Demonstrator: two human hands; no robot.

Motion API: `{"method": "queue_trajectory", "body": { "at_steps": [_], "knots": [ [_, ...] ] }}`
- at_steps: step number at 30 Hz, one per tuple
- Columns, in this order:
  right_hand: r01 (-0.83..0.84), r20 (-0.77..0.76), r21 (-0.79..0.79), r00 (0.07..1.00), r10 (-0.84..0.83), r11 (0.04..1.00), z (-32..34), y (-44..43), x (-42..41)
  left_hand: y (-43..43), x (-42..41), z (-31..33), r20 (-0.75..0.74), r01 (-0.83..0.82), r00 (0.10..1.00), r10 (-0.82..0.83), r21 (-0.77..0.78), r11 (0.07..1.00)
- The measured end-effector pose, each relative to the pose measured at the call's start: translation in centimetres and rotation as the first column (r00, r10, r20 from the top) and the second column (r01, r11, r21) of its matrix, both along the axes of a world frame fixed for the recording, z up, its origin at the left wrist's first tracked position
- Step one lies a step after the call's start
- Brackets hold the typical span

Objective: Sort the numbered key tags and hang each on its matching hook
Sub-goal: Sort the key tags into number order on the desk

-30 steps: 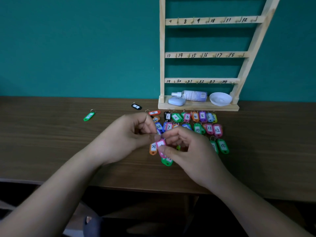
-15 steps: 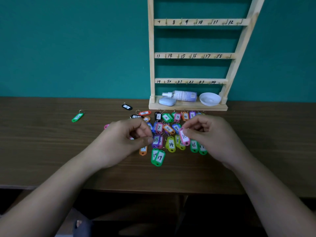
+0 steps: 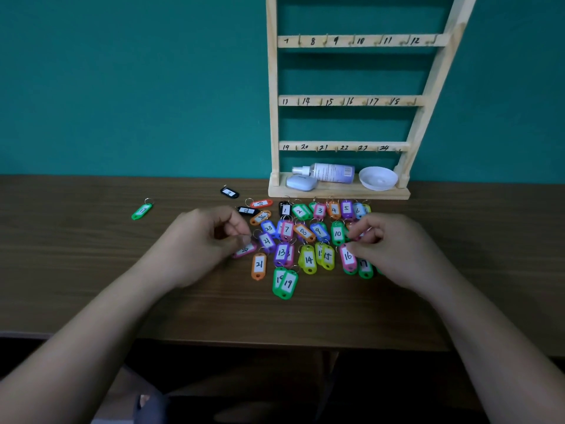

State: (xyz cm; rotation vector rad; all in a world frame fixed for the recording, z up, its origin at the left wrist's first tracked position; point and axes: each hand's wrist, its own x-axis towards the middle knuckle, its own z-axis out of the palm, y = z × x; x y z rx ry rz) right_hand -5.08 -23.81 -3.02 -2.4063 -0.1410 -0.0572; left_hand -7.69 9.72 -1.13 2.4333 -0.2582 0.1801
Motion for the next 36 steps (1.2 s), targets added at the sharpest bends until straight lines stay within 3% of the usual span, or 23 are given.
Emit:
{"method": "queue_trajectory", "body": {
  "at_steps": [5, 11, 20, 28, 33, 36],
  "knots": [
    [0.017, 0.046, -0.042, 0.999, -0.015, 0.999, 0.3, 0.6, -0.5, 1.0, 0.4, -0.2, 0.007, -0.065, 0.998, 0.065, -0.006, 0.998],
    [-0.054, 0.192, 0.052, 0.981, 0.043, 0.997, 0.1, 2.7, -1.8, 1.1, 0.6, -0.7, 0.051, -0.064, 0.997, 0.059, 0.099, 0.993],
    [-0.227, 0.391, -0.075, 0.889, 0.238, 0.971, -0.9, 7.3, -4.1, 0.0, 0.0, -1.1, 0.017, 0.117, 0.992, -0.122, 0.186, 0.976],
    [-0.249, 0.468, -0.099, 0.843, 0.266, 0.963, -1.4, 8.3, -4.5, 2.1, 0.5, 0.0, -0.109, 0.042, 0.994, -0.025, 0.161, 0.986],
    [-0.255, 0.472, -0.106, 0.837, 0.275, 0.961, -1.6, 8.5, -4.4, 5.0, 0.8, 1.4, -0.099, -0.073, 0.991, 0.086, 0.126, 0.989],
    [-0.269, 0.478, -0.103, 0.831, 0.285, 0.958, -1.8, 8.8, -4.4, 7.2, 0.6, 2.1, -0.161, -0.047, 0.984, 0.079, 0.193, 0.980]
  ]
}}
